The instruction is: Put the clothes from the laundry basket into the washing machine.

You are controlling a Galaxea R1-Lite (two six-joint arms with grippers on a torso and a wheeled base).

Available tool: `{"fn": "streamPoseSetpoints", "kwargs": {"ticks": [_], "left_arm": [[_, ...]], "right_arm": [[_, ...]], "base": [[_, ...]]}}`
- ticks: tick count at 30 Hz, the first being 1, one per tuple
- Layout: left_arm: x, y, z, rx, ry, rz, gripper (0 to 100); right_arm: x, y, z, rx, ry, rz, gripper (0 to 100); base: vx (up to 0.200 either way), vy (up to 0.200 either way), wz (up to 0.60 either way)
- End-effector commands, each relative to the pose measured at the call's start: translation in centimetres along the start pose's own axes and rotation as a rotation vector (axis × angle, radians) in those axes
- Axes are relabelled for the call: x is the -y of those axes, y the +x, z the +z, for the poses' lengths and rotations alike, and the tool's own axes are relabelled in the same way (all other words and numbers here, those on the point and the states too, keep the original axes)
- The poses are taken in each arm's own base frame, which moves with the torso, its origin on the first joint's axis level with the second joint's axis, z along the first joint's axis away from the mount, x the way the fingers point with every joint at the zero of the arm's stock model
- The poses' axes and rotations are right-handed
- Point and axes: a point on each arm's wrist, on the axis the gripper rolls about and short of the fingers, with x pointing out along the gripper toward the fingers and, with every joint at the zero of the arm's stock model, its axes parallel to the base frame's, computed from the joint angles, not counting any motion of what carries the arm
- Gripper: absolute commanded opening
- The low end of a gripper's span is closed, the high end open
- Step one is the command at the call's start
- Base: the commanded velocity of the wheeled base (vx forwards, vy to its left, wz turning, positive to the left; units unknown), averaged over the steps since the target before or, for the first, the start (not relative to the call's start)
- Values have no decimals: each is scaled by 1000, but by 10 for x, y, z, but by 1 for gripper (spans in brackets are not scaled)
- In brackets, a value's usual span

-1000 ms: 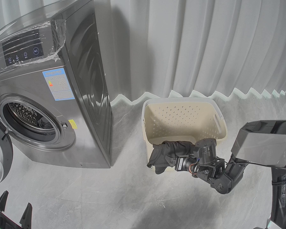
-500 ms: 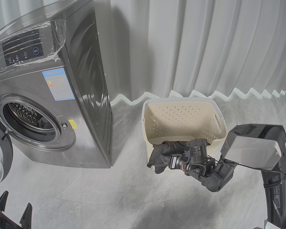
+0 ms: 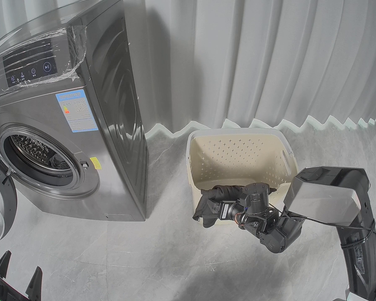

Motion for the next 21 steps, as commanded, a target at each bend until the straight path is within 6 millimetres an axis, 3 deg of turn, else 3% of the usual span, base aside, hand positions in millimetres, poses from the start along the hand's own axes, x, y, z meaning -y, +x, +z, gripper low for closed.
{"fn": "streamPoseSetpoints", "kwargs": {"ticks": [1, 10, 11, 21], "left_arm": [[0, 0, -4, 2, -1, -1, 100], [0, 0, -4, 2, -1, -1, 100], [0, 0, -4, 2, -1, -1, 100], [0, 0, -4, 2, -2, -1, 100]], "right_arm": [[2, 5, -6, -6, 1, -4, 100], [-1, 8, 1, 47, 10, 17, 100], [-1, 8, 1, 50, 10, 18, 0], [-1, 7, -2, 46, 8, 21, 0]], "base": [[0, 0, 0], [0, 0, 0], [0, 0, 0], [0, 0, 0]]}}
